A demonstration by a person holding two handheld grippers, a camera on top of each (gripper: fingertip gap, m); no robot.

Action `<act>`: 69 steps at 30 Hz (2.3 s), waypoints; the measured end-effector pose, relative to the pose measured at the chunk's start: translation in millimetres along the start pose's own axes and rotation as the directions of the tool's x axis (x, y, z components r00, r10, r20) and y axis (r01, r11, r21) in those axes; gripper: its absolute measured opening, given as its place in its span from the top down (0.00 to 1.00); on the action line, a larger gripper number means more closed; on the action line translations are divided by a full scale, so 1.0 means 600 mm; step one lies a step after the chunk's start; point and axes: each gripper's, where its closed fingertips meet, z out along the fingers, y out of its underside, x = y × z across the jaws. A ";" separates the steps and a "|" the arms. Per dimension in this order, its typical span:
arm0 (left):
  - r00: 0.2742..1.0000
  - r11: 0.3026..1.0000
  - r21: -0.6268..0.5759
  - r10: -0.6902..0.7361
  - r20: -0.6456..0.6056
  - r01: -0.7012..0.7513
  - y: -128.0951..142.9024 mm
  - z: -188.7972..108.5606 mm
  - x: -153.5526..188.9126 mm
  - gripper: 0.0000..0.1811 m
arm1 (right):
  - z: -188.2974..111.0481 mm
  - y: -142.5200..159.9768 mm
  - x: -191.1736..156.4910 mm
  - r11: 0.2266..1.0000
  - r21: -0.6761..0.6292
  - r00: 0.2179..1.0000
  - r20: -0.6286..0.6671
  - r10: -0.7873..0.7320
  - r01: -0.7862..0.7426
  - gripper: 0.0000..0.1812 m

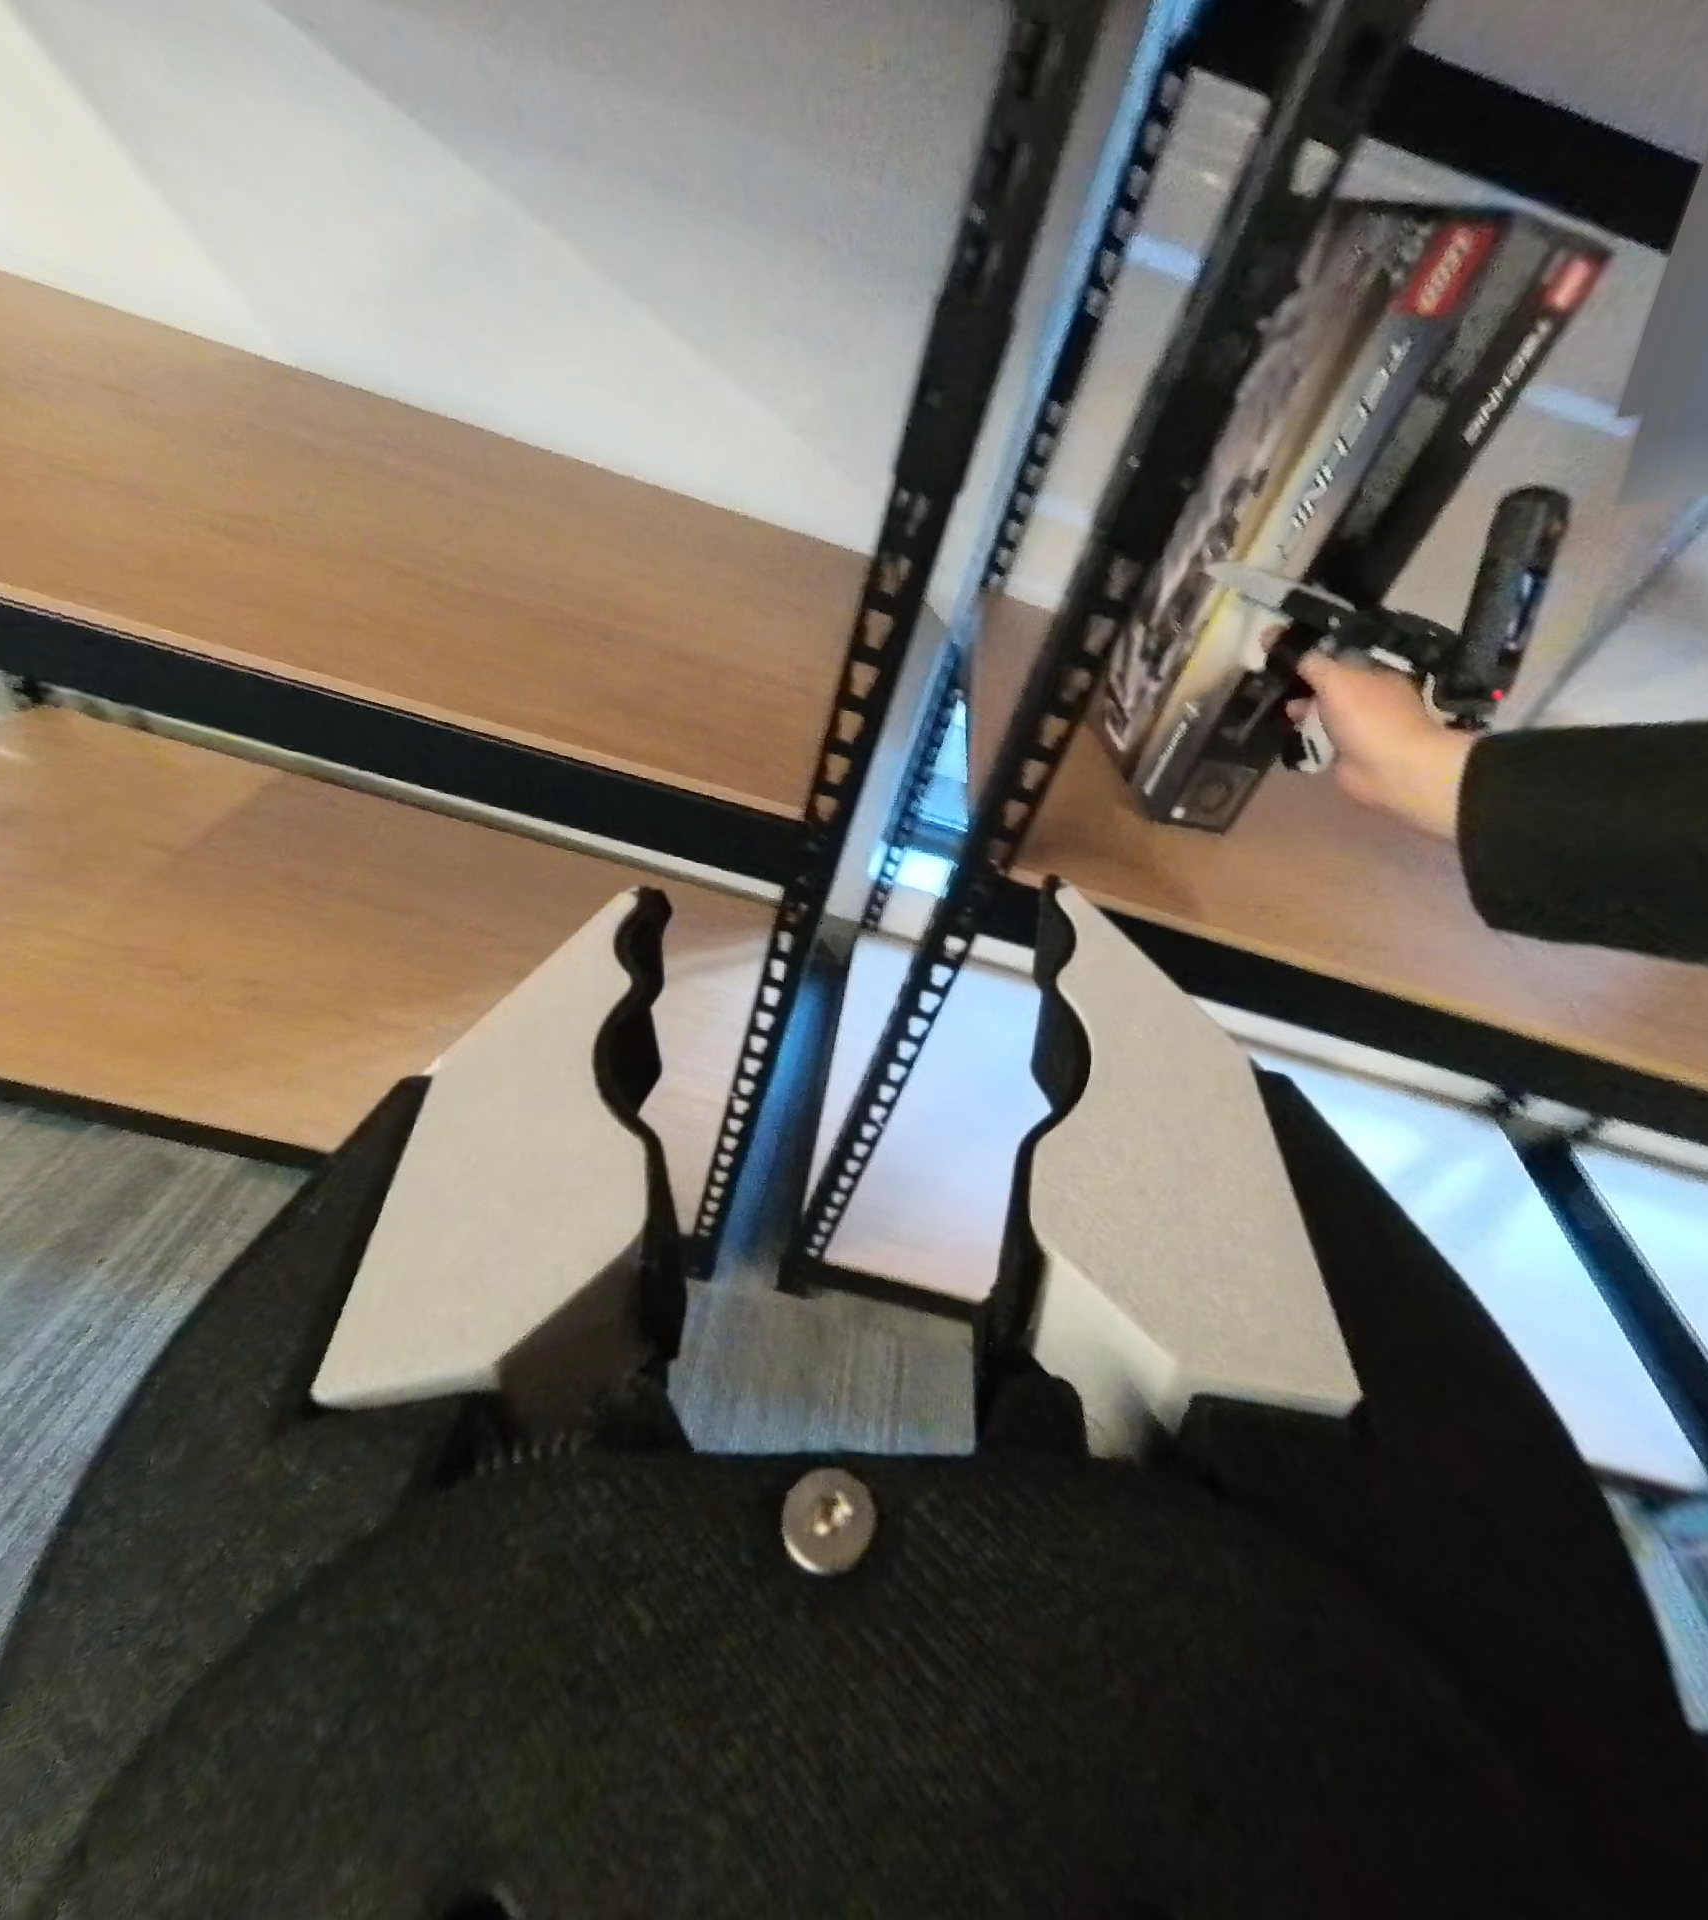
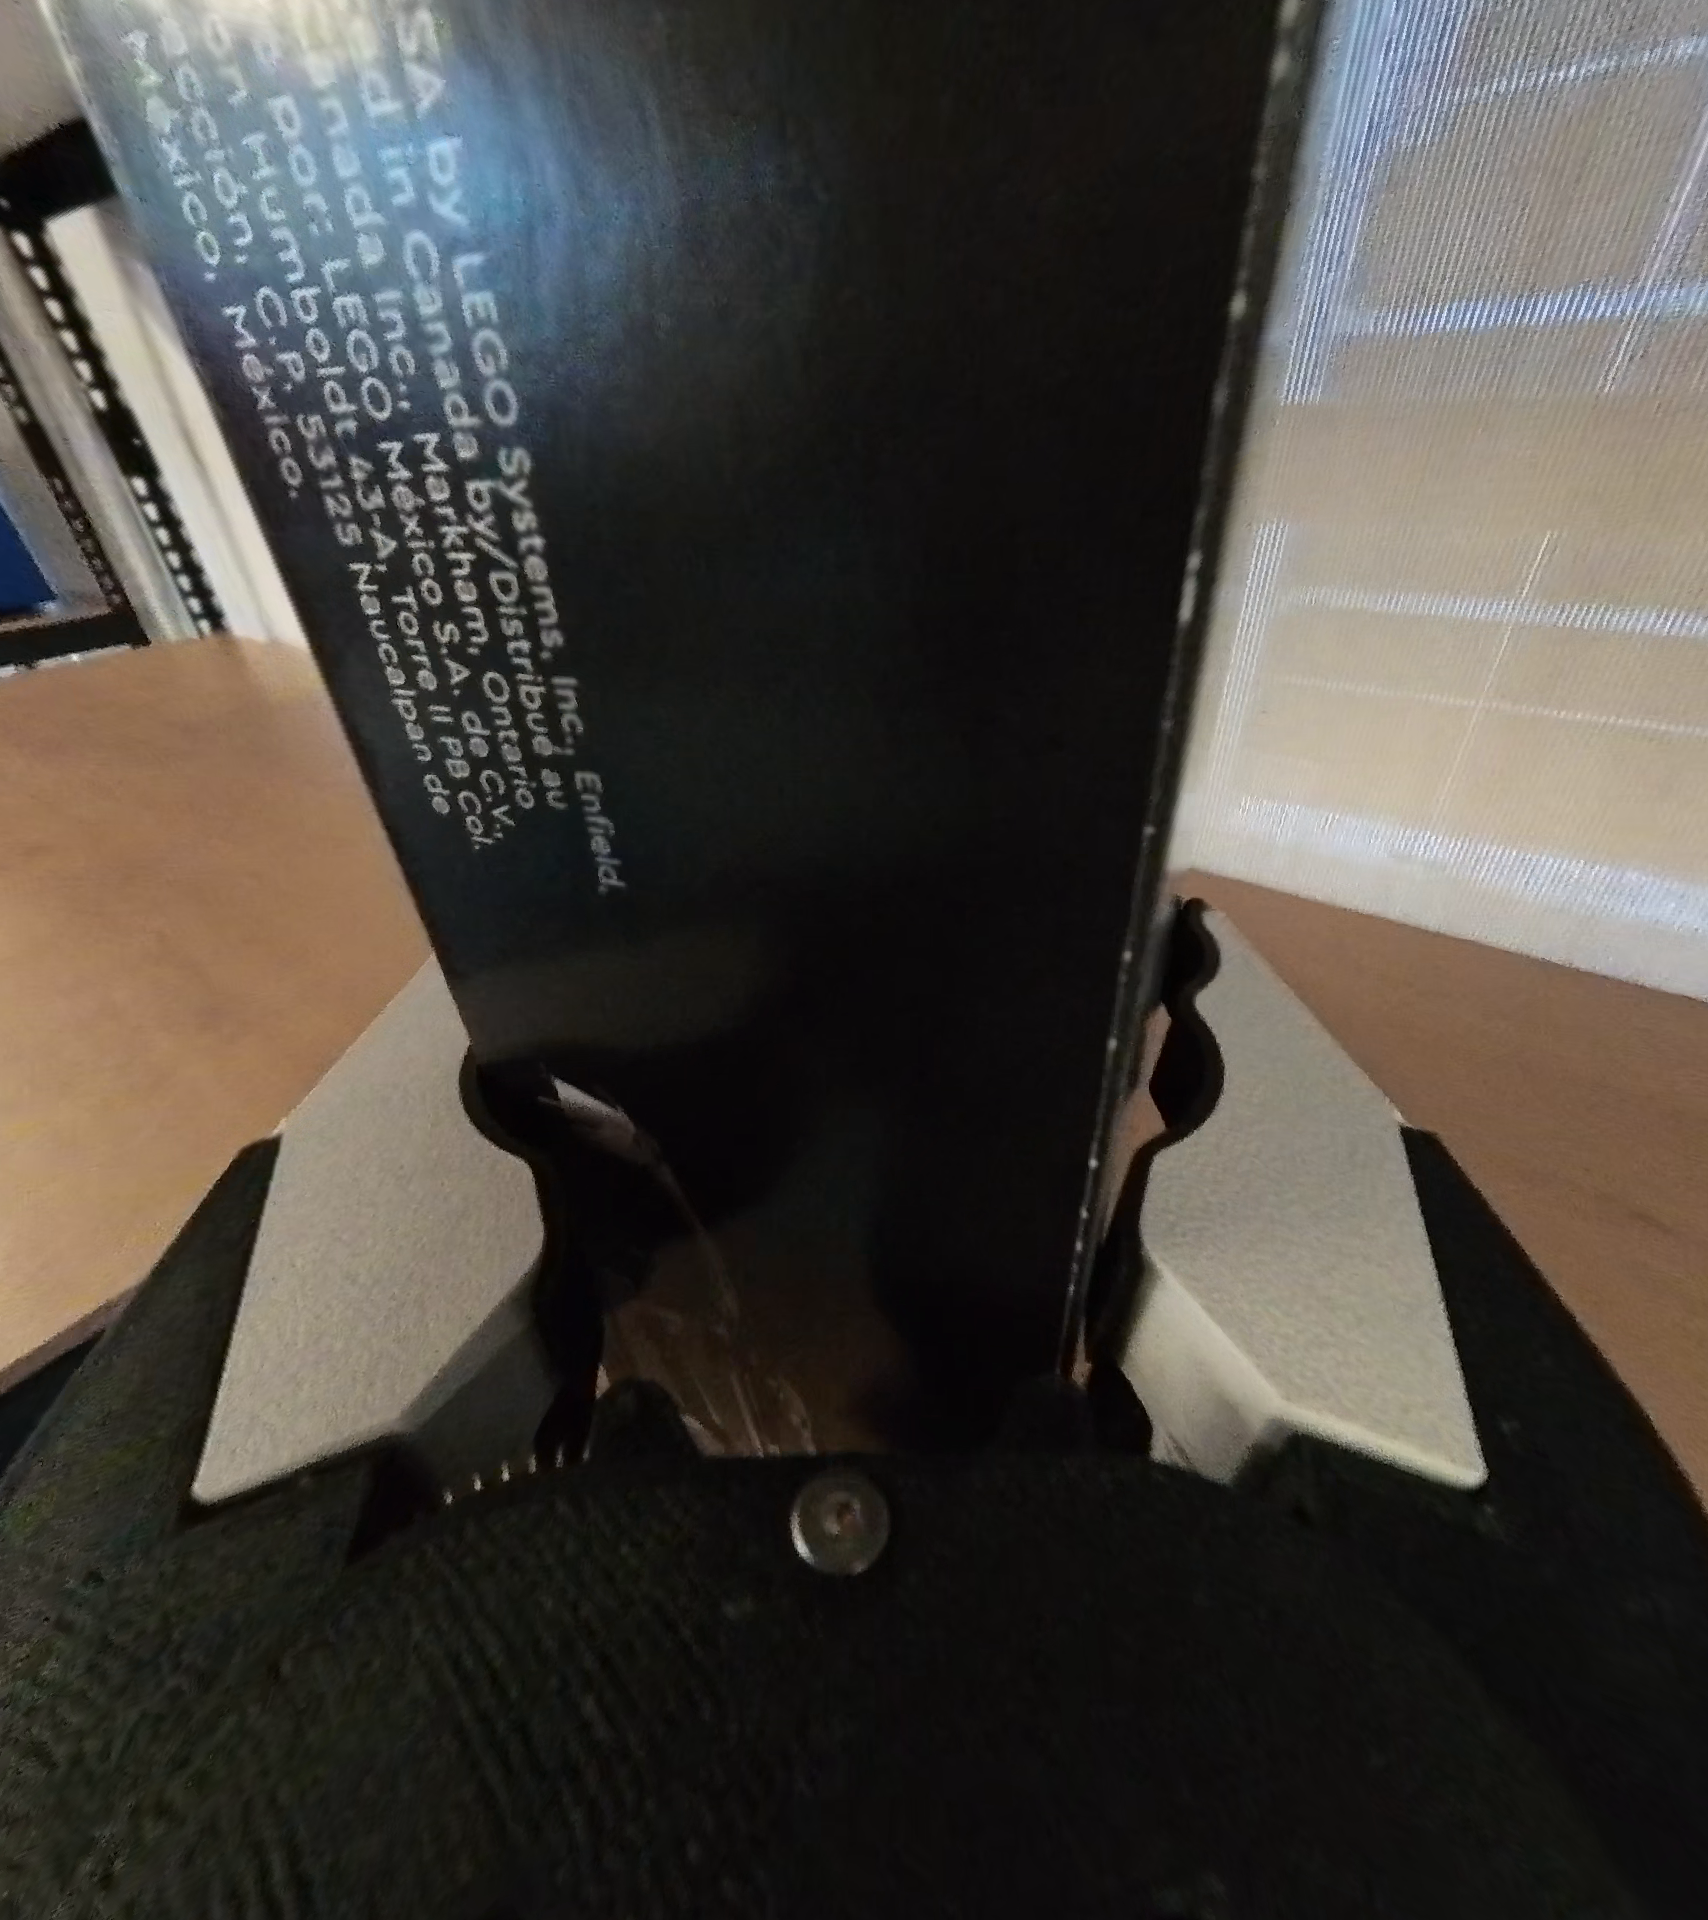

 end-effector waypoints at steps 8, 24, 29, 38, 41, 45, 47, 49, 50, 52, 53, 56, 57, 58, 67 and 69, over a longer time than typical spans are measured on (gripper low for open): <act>0.992 0.996 0.055 -0.079 0.096 0.074 0.021 0.043 -0.021 0.61 | 0.123 -0.002 0.015 1.000 0.006 1.000 -0.031 0.003 -0.003 0.32; 0.967 0.983 0.073 -0.181 0.178 0.170 0.074 0.060 -0.043 0.61 | 0.319 -0.004 0.056 1.000 -0.007 0.977 -0.214 0.011 -0.012 0.32; 0.965 0.983 0.065 -0.179 0.194 0.169 0.079 0.052 -0.048 0.61 | 0.345 -0.004 0.065 1.000 -0.016 0.973 -0.232 0.011 -0.015 0.32; 0.968 0.981 0.062 -0.192 0.163 0.184 0.085 0.062 -0.033 0.61 | 0.301 0.051 0.053 0.990 -0.139 0.992 -0.119 -0.046 0.029 0.38; 0.971 0.982 0.048 -0.189 0.146 0.184 0.094 0.067 -0.026 0.61 | 0.288 0.064 0.051 0.985 -0.146 0.993 -0.057 -0.105 0.096 0.42; 0.967 0.977 0.046 -0.213 0.143 0.209 0.109 0.069 -0.026 0.61 | 0.281 0.068 0.059 0.976 -0.169 0.988 -0.035 -0.148 0.140 0.42; 0.964 0.975 0.047 -0.223 0.144 0.218 0.114 0.072 -0.024 0.61 | 0.281 0.035 0.049 0.985 -0.107 0.988 -0.052 -0.144 0.138 0.33; 0.964 0.974 0.044 -0.227 0.139 0.223 0.116 0.077 -0.020 0.61 | 0.284 0.001 0.035 0.980 -0.078 0.977 -0.087 -0.192 0.186 0.27; 0.965 0.974 0.039 -0.227 0.135 0.223 0.118 0.080 -0.018 0.62 | 0.287 -0.022 0.024 0.981 -0.038 0.976 -0.104 -0.192 0.189 0.26; 0.964 0.972 0.038 -0.233 0.129 0.230 0.117 0.085 -0.015 0.62 | 0.301 -0.046 0.011 0.985 -0.020 0.972 -0.164 -0.170 0.170 0.22; 0.963 0.971 0.043 -0.239 0.125 0.236 0.116 0.088 -0.014 0.62 | 0.310 -0.044 0.015 0.986 -0.047 0.965 -0.206 -0.165 0.159 0.21; 0.965 0.972 0.041 -0.236 0.114 0.232 0.112 0.091 -0.008 0.62 | 0.324 -0.017 0.055 0.986 -0.147 0.949 -0.291 -0.119 0.078 0.30; 0.967 0.974 0.037 -0.227 0.116 0.225 0.112 0.089 -0.007 0.62 | 0.326 -0.009 0.071 0.987 -0.160 0.947 -0.311 -0.077 0.027 0.32; 0.968 0.976 0.032 -0.219 0.121 0.217 0.114 0.087 -0.006 0.62 | 0.333 -0.003 0.071 0.986 -0.169 0.961 -0.273 -0.040 -0.007 0.32; 0.958 0.968 0.058 -0.250 0.139 0.244 0.116 0.069 -0.028 0.63 | 0.305 -0.001 0.106 0.983 -0.178 0.999 -0.006 -0.035 0.034 0.36; 0.959 0.966 0.063 -0.257 0.123 0.251 0.113 0.074 -0.028 0.63 | 0.292 -0.001 0.120 0.982 -0.179 0.994 0.105 -0.039 0.057 0.36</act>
